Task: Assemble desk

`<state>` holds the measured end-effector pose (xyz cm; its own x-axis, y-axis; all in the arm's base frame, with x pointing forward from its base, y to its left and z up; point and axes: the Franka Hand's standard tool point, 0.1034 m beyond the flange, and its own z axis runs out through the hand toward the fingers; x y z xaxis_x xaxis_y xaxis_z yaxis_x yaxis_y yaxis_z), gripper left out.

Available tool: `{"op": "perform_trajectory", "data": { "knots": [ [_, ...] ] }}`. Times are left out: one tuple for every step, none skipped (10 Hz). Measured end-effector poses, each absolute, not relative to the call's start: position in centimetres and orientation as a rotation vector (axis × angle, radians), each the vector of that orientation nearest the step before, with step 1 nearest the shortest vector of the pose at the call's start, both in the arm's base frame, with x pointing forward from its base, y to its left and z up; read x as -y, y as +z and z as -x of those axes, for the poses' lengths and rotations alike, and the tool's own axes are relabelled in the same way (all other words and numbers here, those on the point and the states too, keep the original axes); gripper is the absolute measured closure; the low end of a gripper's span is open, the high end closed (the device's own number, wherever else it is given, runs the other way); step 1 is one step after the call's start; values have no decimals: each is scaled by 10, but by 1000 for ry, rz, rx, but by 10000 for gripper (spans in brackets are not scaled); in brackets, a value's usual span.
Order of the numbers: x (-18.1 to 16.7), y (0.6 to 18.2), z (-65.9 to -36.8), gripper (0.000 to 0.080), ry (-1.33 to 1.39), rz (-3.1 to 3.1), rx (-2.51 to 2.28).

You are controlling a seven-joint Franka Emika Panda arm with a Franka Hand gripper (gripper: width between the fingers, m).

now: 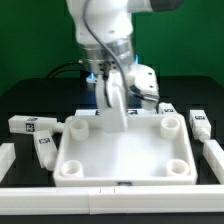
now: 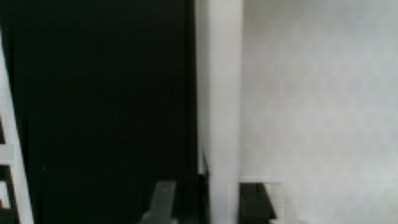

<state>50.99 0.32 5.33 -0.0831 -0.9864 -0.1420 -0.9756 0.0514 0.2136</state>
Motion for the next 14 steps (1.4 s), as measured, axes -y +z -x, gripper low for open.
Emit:
{"op": "perform_trajectory", "data": {
  "knots": [
    [-14, 50, -514, 745, -432, -2151, 2170],
    [-23, 48, -517, 745, -484, -2190, 2100],
    [-24, 46, -515, 739, -520, -2185, 2082],
    [-24, 47, -515, 739, -519, -2181, 2088],
    [-24, 47, -515, 737, -519, -2181, 2088],
    [-24, 47, -515, 737, -520, -2180, 2088],
    [-24, 47, -514, 737, -520, -2180, 2088],
    [-24, 44, -513, 735, -515, -2185, 2070],
    [-26, 39, -511, 734, -506, -2176, 2055],
    [-26, 32, -510, 720, -494, -2165, 2059],
    [-26, 26, -511, 720, -472, -2170, 2061],
    [-26, 22, -512, 715, -452, -2175, 2065],
    [-26, 19, -513, 712, -435, -2180, 2069],
    [-27, 17, -514, 712, -427, -2174, 2076]
  ]
}}
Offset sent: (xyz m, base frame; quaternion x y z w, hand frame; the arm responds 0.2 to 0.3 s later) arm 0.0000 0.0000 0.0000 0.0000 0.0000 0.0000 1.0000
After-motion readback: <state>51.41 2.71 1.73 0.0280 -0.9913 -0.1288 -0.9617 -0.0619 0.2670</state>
